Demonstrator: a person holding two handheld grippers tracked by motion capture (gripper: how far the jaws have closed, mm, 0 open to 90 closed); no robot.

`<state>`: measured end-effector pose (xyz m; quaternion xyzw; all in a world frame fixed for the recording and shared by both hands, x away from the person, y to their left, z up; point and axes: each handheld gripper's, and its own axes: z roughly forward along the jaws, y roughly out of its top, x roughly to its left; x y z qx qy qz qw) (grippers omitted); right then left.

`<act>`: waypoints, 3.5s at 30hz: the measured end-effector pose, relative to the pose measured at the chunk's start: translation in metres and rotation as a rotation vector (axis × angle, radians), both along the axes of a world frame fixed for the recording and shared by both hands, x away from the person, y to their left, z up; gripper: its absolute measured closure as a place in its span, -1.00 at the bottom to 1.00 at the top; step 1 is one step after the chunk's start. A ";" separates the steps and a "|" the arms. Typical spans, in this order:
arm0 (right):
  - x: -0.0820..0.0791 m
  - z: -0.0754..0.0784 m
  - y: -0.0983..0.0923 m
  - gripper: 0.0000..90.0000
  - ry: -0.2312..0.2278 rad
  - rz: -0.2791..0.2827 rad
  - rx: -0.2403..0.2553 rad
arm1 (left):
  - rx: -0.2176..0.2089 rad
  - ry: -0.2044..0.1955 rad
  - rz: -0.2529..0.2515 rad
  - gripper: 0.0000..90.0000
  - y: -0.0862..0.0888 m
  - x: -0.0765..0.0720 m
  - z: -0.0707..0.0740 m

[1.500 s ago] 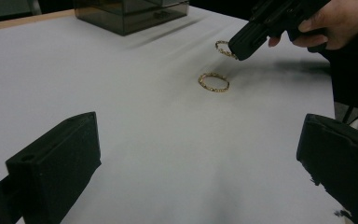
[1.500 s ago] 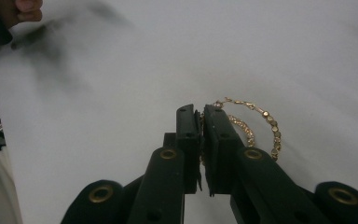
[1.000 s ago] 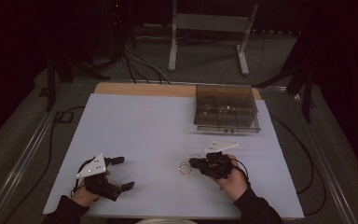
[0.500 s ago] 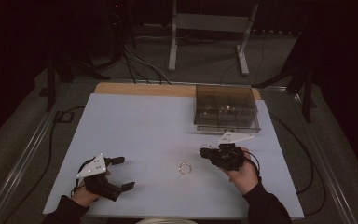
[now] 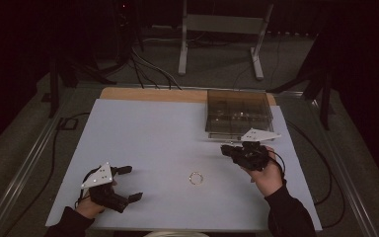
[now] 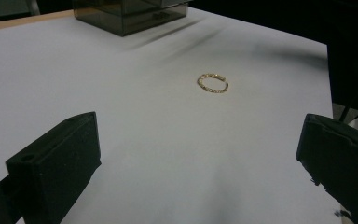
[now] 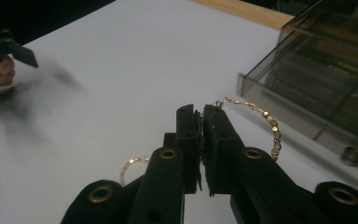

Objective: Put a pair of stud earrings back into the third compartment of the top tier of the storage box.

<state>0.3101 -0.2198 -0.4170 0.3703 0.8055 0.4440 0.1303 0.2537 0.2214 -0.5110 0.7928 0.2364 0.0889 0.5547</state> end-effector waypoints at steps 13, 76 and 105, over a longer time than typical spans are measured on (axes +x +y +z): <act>0.017 0.018 -0.027 0.90 -0.037 -0.082 0.010 | 0.003 -0.004 0.003 -0.99 0.000 0.000 0.000; 0.084 0.002 -0.101 0.13 0.046 -0.342 0.035 | -0.010 0.000 -0.002 -0.99 0.000 0.000 0.001; 0.029 0.039 -0.032 -0.96 -0.077 -0.052 0.126 | -0.010 0.001 -0.007 -0.99 0.000 0.000 0.001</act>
